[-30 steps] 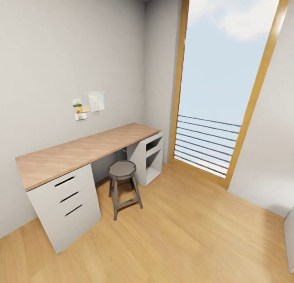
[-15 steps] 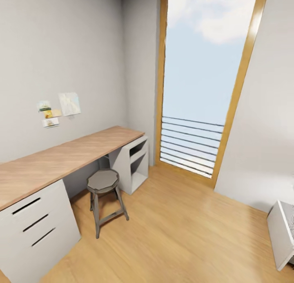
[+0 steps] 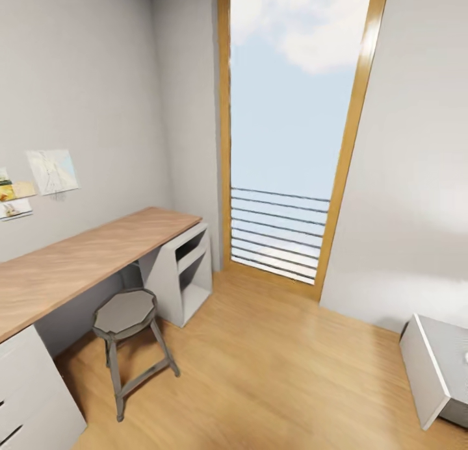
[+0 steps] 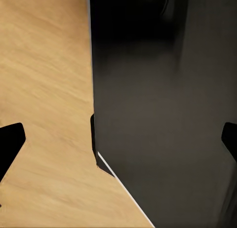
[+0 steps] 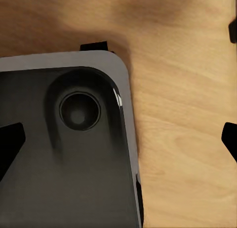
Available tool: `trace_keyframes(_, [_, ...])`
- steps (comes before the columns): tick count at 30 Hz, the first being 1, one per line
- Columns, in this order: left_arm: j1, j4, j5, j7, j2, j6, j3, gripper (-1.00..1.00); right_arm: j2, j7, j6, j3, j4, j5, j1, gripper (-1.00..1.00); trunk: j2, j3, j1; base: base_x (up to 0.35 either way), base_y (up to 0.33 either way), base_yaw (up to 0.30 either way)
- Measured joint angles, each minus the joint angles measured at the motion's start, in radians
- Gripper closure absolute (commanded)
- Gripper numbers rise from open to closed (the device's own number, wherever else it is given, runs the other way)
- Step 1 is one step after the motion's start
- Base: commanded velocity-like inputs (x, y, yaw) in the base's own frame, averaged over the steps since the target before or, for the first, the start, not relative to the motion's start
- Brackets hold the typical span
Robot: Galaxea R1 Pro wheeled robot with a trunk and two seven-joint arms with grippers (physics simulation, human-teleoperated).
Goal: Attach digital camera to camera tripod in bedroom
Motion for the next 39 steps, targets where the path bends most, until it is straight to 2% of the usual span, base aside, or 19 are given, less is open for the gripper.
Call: trace_keyframes(39, [0.000, 0.000, 0.000, 0.000, 0.000, 0.000, 0.000, -1.00, 0.000, 0.000, 0.000, 0.000, 0.000, 0.000, 0.000, -1.00, 0.000, 0.000, 0.000, 0.343, 0.000, -0.299])
